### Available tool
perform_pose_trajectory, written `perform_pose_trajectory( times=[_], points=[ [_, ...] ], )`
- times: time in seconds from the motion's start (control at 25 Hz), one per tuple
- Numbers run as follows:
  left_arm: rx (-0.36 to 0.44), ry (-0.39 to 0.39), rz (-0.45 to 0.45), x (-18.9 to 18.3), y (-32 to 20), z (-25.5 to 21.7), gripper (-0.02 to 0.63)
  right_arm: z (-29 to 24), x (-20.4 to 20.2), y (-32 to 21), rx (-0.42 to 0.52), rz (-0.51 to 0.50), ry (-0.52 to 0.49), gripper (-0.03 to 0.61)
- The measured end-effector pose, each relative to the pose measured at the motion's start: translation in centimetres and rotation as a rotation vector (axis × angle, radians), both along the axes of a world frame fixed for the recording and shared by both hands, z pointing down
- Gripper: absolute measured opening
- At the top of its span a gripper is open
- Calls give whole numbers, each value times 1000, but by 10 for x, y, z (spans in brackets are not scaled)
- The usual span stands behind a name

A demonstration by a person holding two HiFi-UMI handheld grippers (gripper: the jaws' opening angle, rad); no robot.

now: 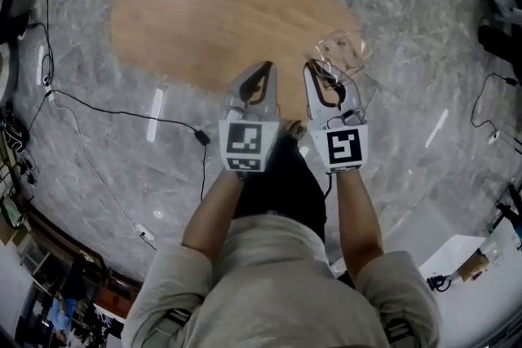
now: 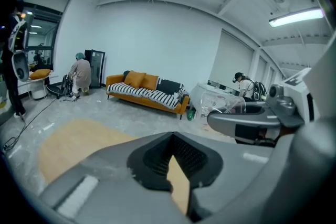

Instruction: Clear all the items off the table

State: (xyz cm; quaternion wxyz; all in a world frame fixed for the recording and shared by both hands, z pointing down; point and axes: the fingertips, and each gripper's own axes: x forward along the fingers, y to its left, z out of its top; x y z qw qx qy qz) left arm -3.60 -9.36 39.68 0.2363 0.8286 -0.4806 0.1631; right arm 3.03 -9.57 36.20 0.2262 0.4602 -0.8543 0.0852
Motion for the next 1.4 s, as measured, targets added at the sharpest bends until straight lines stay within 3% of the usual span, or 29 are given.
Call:
perform_pose_trajectory(
  times=[0.16,0.4,0.68,1.0,1.2,1.4],
  points=[
    [70,4,12,15,-5,-41,20,-44,8,5,66,11,-22,34],
    [247,-36,95,37,-5,-123,20,-110,33,18,161,64,-79,34],
    [253,54,71,63,25,-167,20,-167,63,45,251,114,-114,35],
    [476,17,90,85,59,-256,20,-244,78,85,415,122,-154,34],
    [481,61,17,86,74,-273,20,-264,92,105,459,142,-181,34],
    [491,54,21,95,86,-277,20,-271,103,120,492,144,-180,34]
  ],
)
